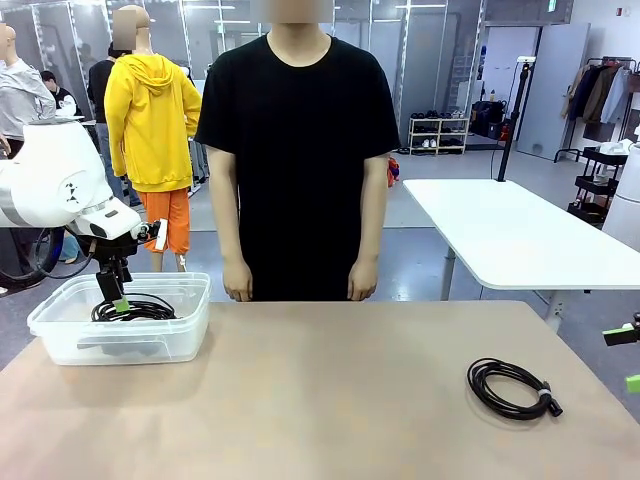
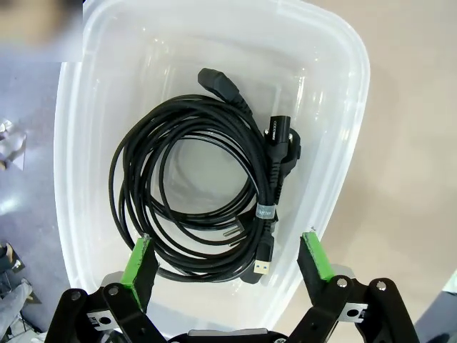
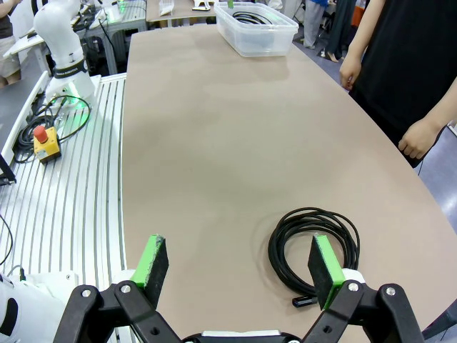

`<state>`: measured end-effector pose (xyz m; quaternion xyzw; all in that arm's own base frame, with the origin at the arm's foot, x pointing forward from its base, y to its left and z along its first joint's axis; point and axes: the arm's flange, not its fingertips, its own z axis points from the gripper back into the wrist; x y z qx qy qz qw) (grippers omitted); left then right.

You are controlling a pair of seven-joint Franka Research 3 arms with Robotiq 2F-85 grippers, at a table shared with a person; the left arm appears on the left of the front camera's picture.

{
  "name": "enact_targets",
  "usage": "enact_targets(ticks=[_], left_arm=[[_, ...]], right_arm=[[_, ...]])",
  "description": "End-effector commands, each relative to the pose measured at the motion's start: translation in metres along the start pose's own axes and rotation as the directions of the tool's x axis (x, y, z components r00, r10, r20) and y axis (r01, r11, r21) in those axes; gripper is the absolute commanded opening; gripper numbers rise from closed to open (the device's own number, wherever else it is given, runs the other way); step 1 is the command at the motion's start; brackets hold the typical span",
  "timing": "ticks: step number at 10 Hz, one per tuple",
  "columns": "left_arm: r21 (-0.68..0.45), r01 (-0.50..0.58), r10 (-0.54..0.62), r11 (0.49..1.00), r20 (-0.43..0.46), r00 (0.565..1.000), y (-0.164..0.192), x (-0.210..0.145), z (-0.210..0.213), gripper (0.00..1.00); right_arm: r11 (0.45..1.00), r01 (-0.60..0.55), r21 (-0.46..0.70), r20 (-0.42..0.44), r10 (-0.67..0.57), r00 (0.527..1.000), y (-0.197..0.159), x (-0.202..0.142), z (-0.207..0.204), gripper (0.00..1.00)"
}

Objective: Organize and store the cables.
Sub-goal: Place the USB Extension Cable into the Organizing box.

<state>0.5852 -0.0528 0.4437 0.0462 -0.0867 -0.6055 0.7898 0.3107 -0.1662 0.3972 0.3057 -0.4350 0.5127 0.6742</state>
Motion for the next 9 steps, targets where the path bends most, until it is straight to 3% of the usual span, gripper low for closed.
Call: enact_targets(ticks=[1, 4, 5, 8, 9], left_arm=[[0.000, 0.012, -0.012, 1.000, -0.002, 1.000, 0.001, -0.003, -0.001, 1.00], [0.028, -0.017, 0.017, 0.999, 0.012, 1.000, -0.001, -0.004, 0.011, 1.00], [0.029, -0.046, 0.045, 0.999, 0.036, 0.998, -0.007, -0.024, 0.019, 1.00], [-0.047, 0.007, 0.004, 0.999, 0.218, 0.976, -0.057, -0.096, 0.042, 1.00], [-0.069, 0.017, 0.008, 0.997, 0.339, 0.941, -0.077, -0.120, 0.054, 1.00]], right_arm=[[1.000, 0.021, 0.007, -0.007, -0.021, 1.000, 0.002, 0.004, 0.002, 1.00], [1.000, 0.021, 0.007, -0.007, -0.021, 1.000, 0.002, 0.004, 0.002, 1.00], [1.000, 0.021, 0.007, -0.007, -0.021, 1.000, 0.002, 0.004, 0.002, 1.00], [1.000, 0.021, 0.007, -0.007, -0.021, 1.000, 0.002, 0.004, 0.002, 1.00], [1.000, 0.021, 0.007, -0.007, -0.021, 1.000, 0.002, 0.004, 0.002, 1.00]])
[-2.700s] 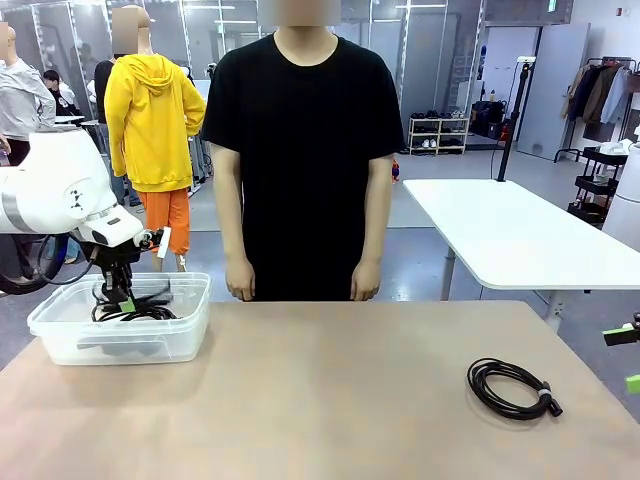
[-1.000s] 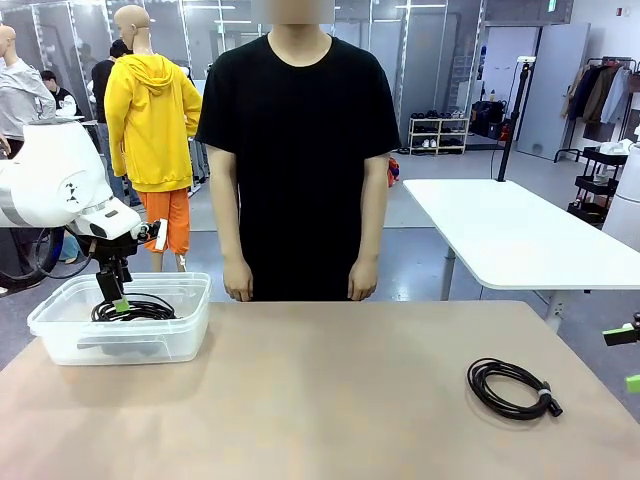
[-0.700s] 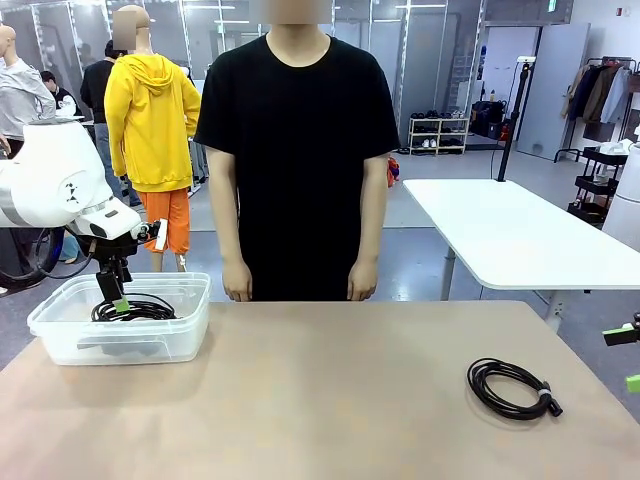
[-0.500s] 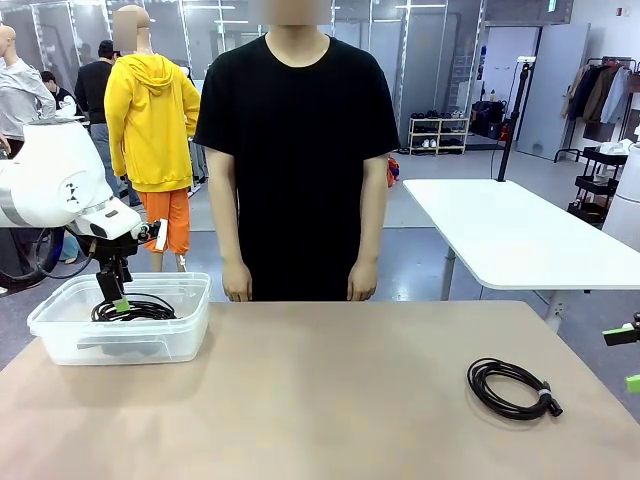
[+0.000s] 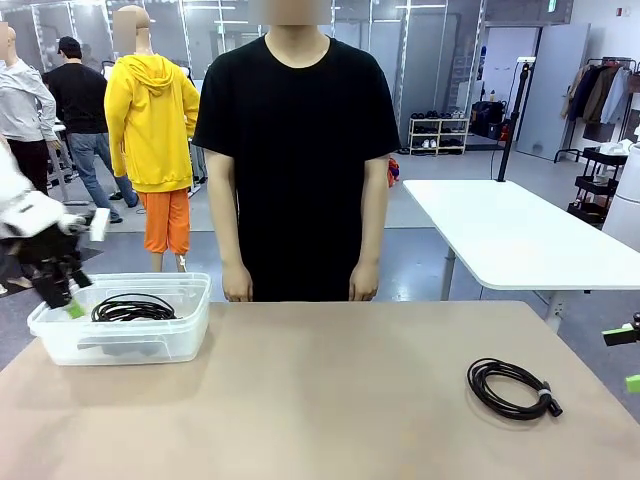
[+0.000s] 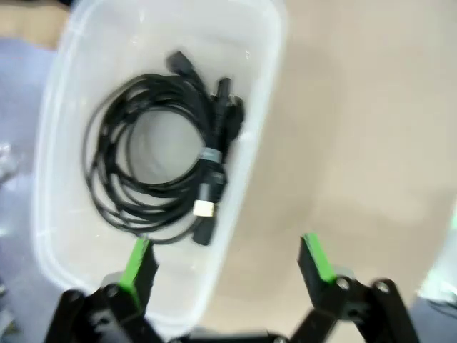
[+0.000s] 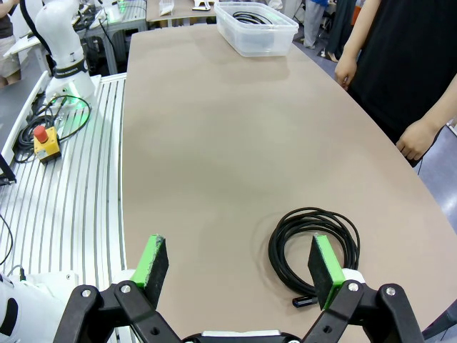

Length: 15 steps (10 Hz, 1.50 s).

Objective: Organize and store the cables.
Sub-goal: Place the USB Extension Cable into the Organizing box.

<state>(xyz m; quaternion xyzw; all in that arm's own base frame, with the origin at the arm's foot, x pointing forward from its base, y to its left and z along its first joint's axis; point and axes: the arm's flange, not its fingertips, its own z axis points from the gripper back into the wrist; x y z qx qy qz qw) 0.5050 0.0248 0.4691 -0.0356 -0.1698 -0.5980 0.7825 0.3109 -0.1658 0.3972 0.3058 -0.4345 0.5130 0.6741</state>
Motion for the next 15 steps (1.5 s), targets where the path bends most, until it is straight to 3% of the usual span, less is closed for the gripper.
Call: enact_targets(ticks=[1, 3, 7, 9, 12, 13, 15], left_arm=[[-0.045, 0.035, -0.026, 0.998, 0.188, 0.982, -0.043, -0.043, 0.028, 1.00], [-0.063, 0.006, 0.014, 0.998, 0.319, 0.948, -0.069, -0.076, 0.051, 1.00], [-0.076, -0.137, 0.156, 0.988, 0.453, 0.878, -0.138, -0.140, 0.059, 1.00], [-0.057, -0.160, 0.168, 0.985, 0.461, 0.871, -0.157, -0.153, 0.063, 1.00], [-0.113, -0.169, 0.203, 0.979, 0.476, 0.856, -0.145, -0.149, 0.060, 1.00], [-0.064, -0.169, 0.180, 0.984, 0.444, 0.878, -0.155, -0.158, 0.059, 1.00], [-0.064, -0.169, 0.180, 0.984, 0.444, 0.878, -0.155, -0.158, 0.059, 1.00]], right_arm=[[1.000, 0.021, 0.006, -0.006, -0.021, 1.000, 0.002, 0.004, 0.002, 1.00], [1.000, 0.021, 0.006, -0.006, -0.021, 1.000, 0.002, 0.004, 0.002, 1.00], [1.000, 0.021, 0.006, -0.006, -0.021, 1.000, 0.002, 0.004, 0.002, 1.00], [1.000, 0.021, 0.006, -0.006, -0.021, 1.000, 0.002, 0.004, 0.002, 1.00], [1.000, 0.021, 0.006, -0.006, -0.021, 1.000, 0.002, 0.004, 0.002, 1.00], [1.000, 0.021, 0.006, -0.006, -0.021, 1.000, 0.002, 0.004, 0.002, 1.00], [1.000, 0.021, 0.006, -0.006, -0.021, 1.000, 0.002, 0.004, 0.002, 1.00]])
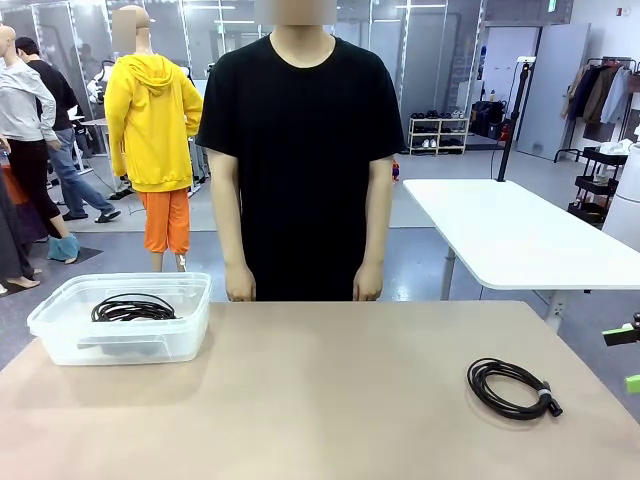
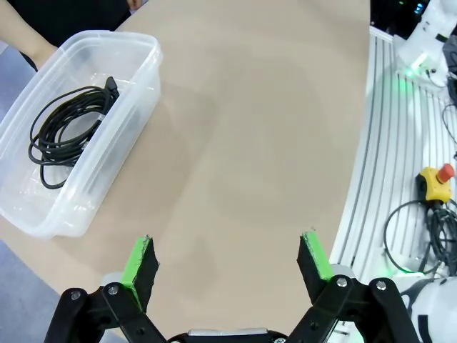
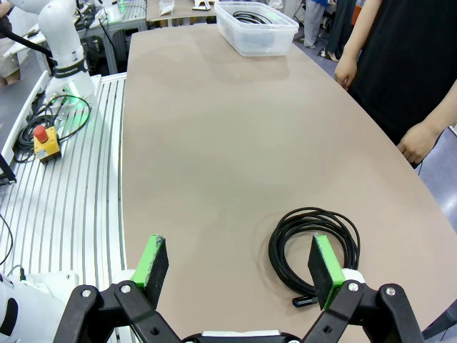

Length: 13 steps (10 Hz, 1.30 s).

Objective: Organize and store the cables.
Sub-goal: Place the USB Extension Cable into the Organizing box.

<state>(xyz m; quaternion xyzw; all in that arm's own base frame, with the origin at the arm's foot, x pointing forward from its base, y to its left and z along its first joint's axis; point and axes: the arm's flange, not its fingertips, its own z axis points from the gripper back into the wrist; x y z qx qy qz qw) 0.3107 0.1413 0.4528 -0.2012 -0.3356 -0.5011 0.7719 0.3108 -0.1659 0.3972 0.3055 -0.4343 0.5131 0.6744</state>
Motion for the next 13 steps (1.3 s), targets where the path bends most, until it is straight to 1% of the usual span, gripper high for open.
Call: enact_targets(ticks=[1, 6, 7, 9, 10, 11, 12, 13], left_arm=[[0.005, 0.004, -0.004, 1.000, -0.008, 1.000, -0.001, -0.001, 0.001, 1.00], [0.005, 0.004, -0.004, 1.000, -0.008, 1.000, -0.001, -0.001, 0.001, 1.00], [0.005, 0.004, -0.004, 1.000, -0.008, 1.000, -0.001, -0.001, 0.001, 1.00], [0.005, 0.004, -0.004, 1.000, -0.008, 1.000, -0.001, -0.001, 0.001, 1.00], [0.005, 0.004, -0.004, 1.000, -0.008, 1.000, -0.001, -0.001, 0.001, 1.00], [0.005, 0.004, -0.004, 1.000, -0.008, 1.000, -0.001, -0.001, 0.001, 1.00], [0.005, 0.004, -0.004, 1.000, -0.008, 1.000, -0.001, -0.001, 0.001, 1.00], [0.005, 0.004, -0.004, 1.000, -0.008, 1.000, -0.001, -0.001, 0.001, 1.00]], right_arm=[[1.000, 0.021, 0.006, -0.005, -0.021, 1.000, 0.002, 0.004, 0.002, 1.00], [1.000, 0.021, 0.006, -0.005, -0.021, 1.000, 0.002, 0.004, 0.002, 1.00], [1.000, 0.000, 0.000, 0.000, 0.000, 1.000, 0.000, 0.000, 0.000, 1.00], [0.999, -0.005, -0.037, -0.055, 0.003, 0.998, -0.001, 0.027, 0.009, 1.00], [0.996, 0.053, -0.072, -0.083, -0.059, 0.995, -0.002, 0.042, 0.014, 1.00], [0.993, 0.087, -0.084, -0.132, -0.098, 0.986, -0.004, 0.058, 0.016, 1.00], [0.993, 0.090, -0.074, -0.181, -0.102, 0.978, -0.006, 0.074, 0.016, 1.00], [0.982, 0.147, -0.116, -0.208, -0.168, 0.964, -0.013, 0.089, 0.015, 1.00]])
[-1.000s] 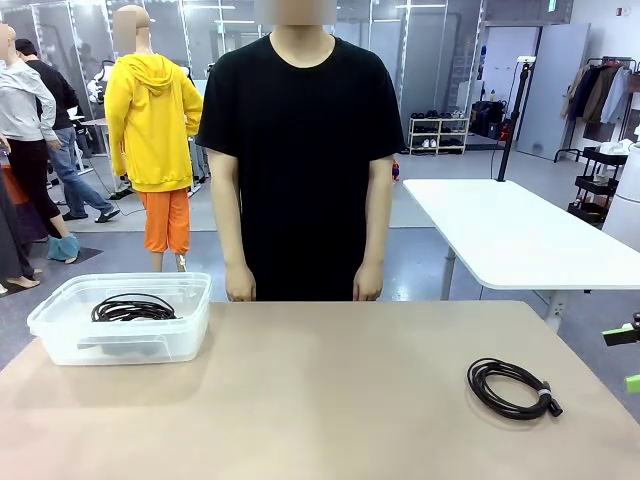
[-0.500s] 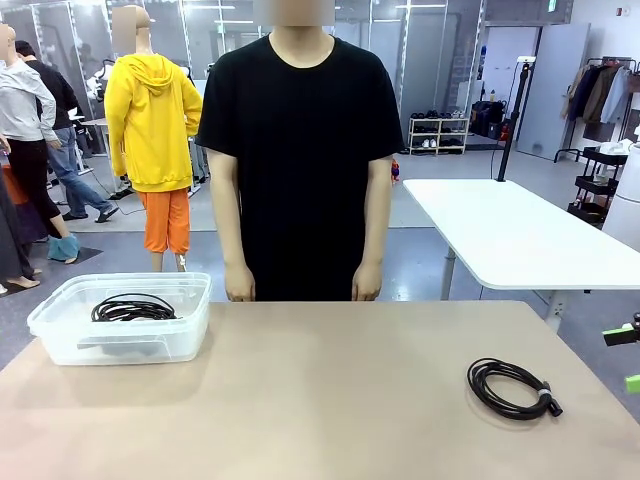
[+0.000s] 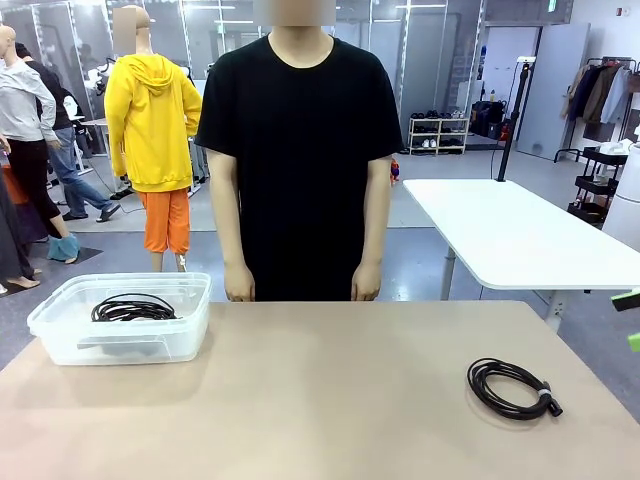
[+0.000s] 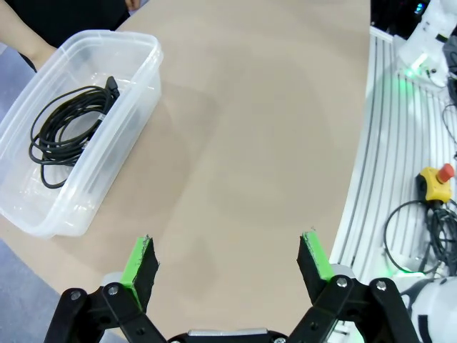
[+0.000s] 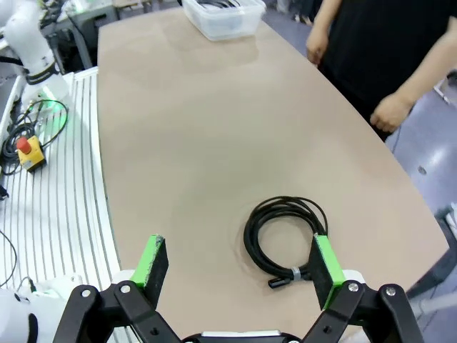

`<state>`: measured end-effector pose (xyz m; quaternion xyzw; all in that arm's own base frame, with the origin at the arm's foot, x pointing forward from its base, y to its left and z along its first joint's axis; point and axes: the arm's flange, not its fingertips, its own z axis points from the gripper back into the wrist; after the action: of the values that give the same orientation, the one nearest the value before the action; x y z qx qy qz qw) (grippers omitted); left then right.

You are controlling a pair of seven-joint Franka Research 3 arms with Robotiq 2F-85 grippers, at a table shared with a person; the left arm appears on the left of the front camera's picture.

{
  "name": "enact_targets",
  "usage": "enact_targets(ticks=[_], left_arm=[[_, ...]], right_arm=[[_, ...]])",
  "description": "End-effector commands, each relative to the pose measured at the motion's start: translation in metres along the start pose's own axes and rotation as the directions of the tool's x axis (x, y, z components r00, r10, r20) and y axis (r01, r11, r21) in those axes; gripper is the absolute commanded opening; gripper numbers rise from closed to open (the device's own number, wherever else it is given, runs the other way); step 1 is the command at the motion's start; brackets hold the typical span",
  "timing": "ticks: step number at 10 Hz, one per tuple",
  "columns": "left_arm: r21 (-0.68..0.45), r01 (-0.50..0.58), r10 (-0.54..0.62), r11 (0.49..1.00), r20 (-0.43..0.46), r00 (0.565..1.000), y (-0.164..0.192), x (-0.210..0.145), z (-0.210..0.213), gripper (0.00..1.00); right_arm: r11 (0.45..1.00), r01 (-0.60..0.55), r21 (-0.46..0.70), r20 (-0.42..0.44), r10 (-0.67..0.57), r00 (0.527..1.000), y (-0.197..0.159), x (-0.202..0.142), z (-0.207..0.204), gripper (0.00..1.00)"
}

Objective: Organize and store the cables.
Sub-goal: Place the USB Extension Cable into the Organizing box.

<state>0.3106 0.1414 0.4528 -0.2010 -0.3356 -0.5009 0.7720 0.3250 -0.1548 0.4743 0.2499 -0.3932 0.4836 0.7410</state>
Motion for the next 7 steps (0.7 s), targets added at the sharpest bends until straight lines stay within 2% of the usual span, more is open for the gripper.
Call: enact_targets(ticks=[1, 3, 4, 5, 6, 7], left_arm=[[0.005, 0.005, -0.005, 1.000, -0.008, 1.000, -0.001, -0.001, 0.001, 1.00], [0.005, 0.005, -0.005, 1.000, -0.008, 1.000, -0.001, -0.001, 0.001, 1.00], [0.005, 0.005, -0.005, 1.000, -0.008, 1.000, -0.001, -0.001, 0.001, 1.00], [0.005, 0.005, -0.005, 1.000, -0.008, 1.000, -0.001, -0.001, 0.001, 1.00], [0.005, 0.005, -0.005, 1.000, -0.008, 1.000, -0.001, -0.001, 0.001, 1.00], [0.005, 0.005, -0.005, 1.000, -0.008, 1.000, -0.001, -0.001, 0.001, 1.00]], right_arm=[[0.983, 0.172, -0.067, -0.113, -0.178, 0.977, -0.008, 0.030, -0.005, 1.00], [0.919, 0.342, -0.197, -0.252, -0.384, 0.888, -0.031, 0.062, -0.021, 1.00], [0.878, 0.374, -0.297, -0.330, -0.462, 0.823, -0.046, 0.068, -0.037, 1.00], [0.839, 0.392, -0.377, -0.371, -0.524, 0.766, -0.056, 0.066, -0.052, 1.00], [0.769, 0.401, -0.497, -0.388, -0.611, 0.690, -0.070, 0.058, -0.067, 1.00], [0.729, 0.438, -0.526, -0.390, -0.665, 0.637, -0.079, 0.051, -0.079, 1.00]])
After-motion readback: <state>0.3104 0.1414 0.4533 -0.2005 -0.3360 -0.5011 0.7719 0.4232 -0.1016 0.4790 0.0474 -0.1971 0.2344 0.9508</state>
